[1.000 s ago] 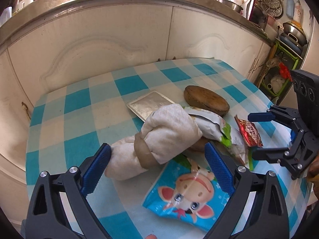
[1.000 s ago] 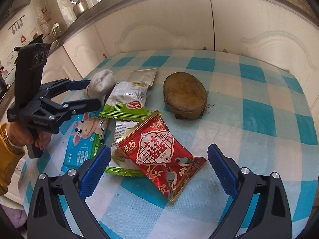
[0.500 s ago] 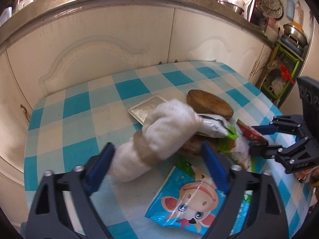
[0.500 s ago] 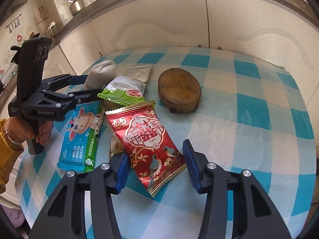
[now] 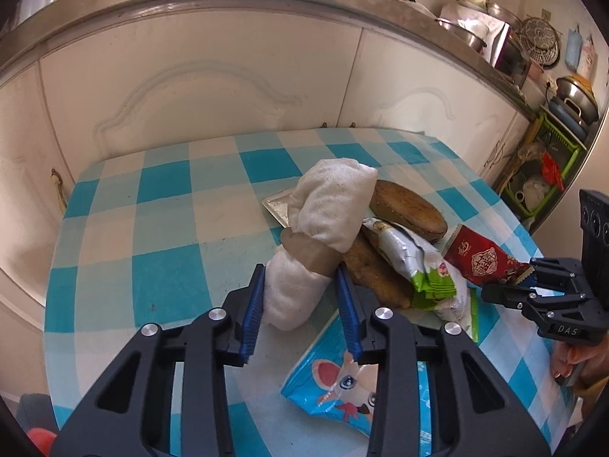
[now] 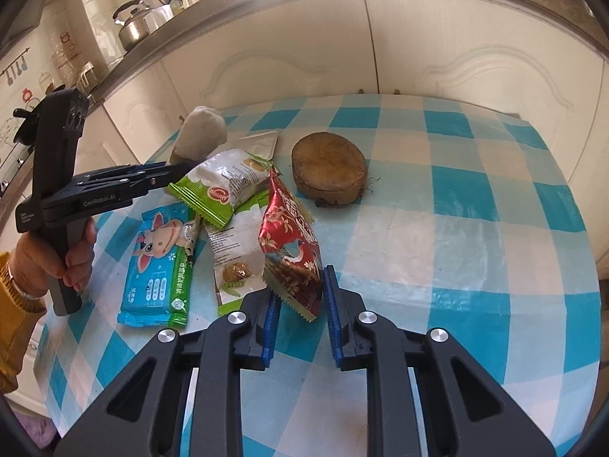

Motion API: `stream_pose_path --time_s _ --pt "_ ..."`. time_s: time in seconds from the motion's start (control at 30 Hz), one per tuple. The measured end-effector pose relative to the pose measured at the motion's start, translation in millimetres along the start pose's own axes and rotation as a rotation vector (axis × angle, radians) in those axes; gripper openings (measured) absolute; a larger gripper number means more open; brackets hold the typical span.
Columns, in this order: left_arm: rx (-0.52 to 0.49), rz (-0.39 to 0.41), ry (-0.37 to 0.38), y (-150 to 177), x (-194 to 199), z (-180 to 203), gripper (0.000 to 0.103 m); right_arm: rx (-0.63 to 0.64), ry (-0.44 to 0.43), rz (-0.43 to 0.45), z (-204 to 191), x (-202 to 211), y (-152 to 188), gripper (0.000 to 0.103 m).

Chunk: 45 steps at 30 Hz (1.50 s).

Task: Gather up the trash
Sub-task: 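Close the right tool on the red snack wrapper while the left tool grasps the white cloth bundle, then lift the wrapper and cloth bundle and carry both toward the red bucket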

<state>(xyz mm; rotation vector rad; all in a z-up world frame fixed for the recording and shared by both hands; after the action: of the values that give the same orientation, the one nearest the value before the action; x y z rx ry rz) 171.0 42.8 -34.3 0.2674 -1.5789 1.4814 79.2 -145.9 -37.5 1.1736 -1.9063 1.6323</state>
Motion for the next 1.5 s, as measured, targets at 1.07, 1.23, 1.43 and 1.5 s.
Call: stream_pose_path --time_s 1.07,1.23,1.43,1.5 --pt "0.181 0.133 -0.054 55.0 109.5 -11.6 0.037 -0.067 -0.015 0.098 -47.0 60.7 26.5 0.021" --pt "0.209 0.15 -0.065 67.7 131.2 -20.3 0.037 -0.041 -0.037 0.094 -72.2 63.9 28.5 0.021" --pt "0.26 0.17 -0.093 87.1 159.4 -40.9 0.037 -0.005 -0.079 0.074 -106.5 61.1 30.2 0.021" --pt "0.28 0.177 -0.11 94.8 169.3 -50.7 0.037 0.014 -0.095 0.067 -120.9 59.8 30.2 0.021"
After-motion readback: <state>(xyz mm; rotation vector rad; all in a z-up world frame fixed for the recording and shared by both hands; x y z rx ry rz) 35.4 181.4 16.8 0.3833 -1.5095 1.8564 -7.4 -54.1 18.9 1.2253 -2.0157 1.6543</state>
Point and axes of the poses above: each gripper's, at about its wrist camera, not at the fingertips, and x roughly against the way its jaws point, z to its right, y to its underside, the point moved 9 cm from there along -x, roughly the way its jaws point, and after that the axes turned 1 degree about -x, right-handed, at the moved point
